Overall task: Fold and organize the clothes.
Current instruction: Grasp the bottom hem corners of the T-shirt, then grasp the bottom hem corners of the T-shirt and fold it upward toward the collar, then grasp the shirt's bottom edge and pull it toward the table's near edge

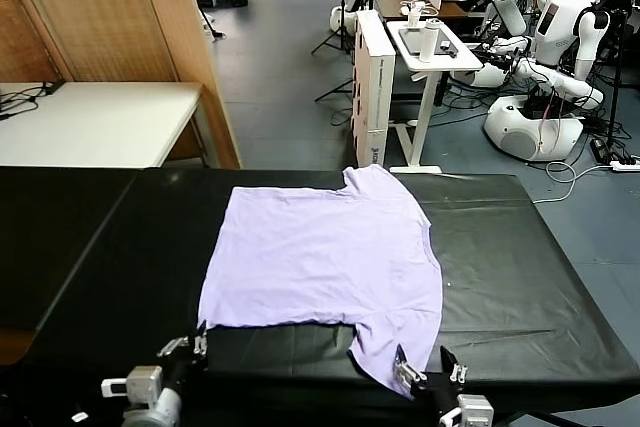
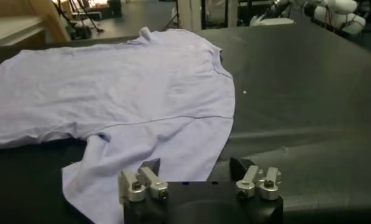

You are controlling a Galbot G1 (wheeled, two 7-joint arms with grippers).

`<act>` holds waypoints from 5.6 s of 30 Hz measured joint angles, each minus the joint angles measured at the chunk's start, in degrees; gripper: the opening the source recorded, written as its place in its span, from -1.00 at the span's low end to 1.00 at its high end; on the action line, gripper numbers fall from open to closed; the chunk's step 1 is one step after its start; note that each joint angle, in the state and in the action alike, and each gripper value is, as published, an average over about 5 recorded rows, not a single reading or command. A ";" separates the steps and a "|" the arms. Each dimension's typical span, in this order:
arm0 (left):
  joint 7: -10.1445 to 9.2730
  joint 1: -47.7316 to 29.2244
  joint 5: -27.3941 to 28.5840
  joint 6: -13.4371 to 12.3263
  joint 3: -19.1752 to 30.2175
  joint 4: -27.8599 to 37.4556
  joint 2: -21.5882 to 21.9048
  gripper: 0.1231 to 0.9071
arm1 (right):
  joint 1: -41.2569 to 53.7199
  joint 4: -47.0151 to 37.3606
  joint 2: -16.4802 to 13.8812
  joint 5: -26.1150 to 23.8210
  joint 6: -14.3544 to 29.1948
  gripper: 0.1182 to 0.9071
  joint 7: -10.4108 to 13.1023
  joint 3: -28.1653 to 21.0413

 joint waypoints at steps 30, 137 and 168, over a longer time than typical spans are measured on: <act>1.82 5.74 5.55 9.79 -1.35 -7.32 1.20 -0.92 | -8.58 13.43 -1.66 5.47 -5.86 -0.94 3.77 -0.40; -1.13 -12.06 -7.83 7.35 -2.69 3.18 8.91 1.00 | 16.36 -7.81 -10.08 8.35 -0.39 1.00 -4.38 7.59; -2.82 -10.14 -9.01 6.84 -2.39 5.66 7.62 0.76 | 18.03 -11.30 -10.09 7.99 0.88 0.38 -4.91 5.33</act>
